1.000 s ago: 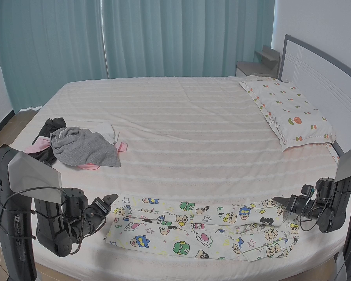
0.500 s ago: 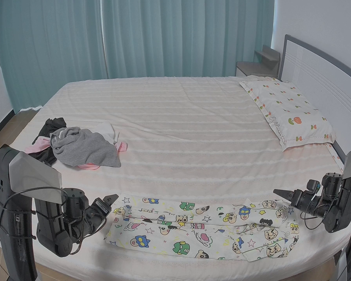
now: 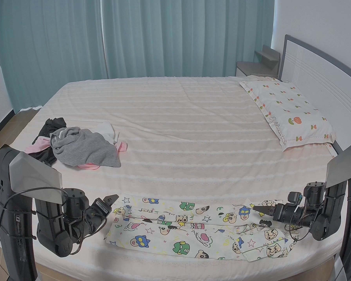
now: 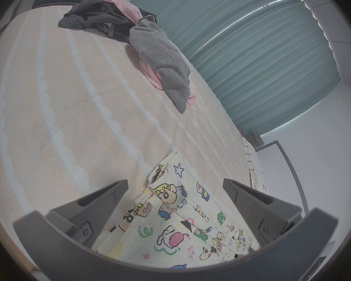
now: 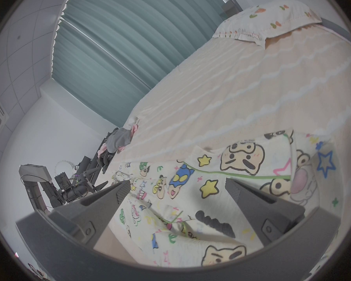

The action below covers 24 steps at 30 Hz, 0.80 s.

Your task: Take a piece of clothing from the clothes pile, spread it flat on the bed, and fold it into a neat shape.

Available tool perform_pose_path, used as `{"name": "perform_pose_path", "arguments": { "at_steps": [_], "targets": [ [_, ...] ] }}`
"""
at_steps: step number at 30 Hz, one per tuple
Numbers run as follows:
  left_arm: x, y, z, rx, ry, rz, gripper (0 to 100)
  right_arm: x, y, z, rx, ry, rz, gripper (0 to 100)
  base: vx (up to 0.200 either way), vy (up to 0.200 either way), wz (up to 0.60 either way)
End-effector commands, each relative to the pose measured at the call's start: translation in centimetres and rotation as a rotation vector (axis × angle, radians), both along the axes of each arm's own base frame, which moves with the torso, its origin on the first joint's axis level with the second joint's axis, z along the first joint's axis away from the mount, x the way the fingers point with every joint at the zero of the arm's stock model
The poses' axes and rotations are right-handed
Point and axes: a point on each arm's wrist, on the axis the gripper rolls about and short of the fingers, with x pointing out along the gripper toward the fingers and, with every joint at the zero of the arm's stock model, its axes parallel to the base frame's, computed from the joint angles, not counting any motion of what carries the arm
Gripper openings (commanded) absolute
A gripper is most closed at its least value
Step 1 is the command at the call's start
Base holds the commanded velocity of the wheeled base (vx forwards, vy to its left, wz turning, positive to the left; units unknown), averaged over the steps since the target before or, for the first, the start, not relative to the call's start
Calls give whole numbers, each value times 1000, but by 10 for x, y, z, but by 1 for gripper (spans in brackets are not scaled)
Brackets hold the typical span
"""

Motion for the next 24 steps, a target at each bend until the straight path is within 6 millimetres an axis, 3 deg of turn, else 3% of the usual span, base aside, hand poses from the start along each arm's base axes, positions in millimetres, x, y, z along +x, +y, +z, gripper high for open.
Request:
{"name": "perform_pose_path", "arguments": {
  "at_steps": [1,11,14,19,24],
  "targets": [
    [1,-1,1,0,-14,5,100,0,3,-14,-20,27,-11,100,0,0,0],
    [0,-2,-3,27,-9,2,100,-5,2,-13,-30,46,-22,100,0,0,0],
    [0,-2,-2,26,-10,2,100,-8,0,-7,-27,37,-26,100,0,0,0],
    [8,-7,2,52,-56,11,100,-28,-4,26,21,16,-32,100,0,0,0],
    [12,-8,21,158,-141,-21,100,-35,-11,29,62,38,-37,100,0,0,0]
  ]
}}
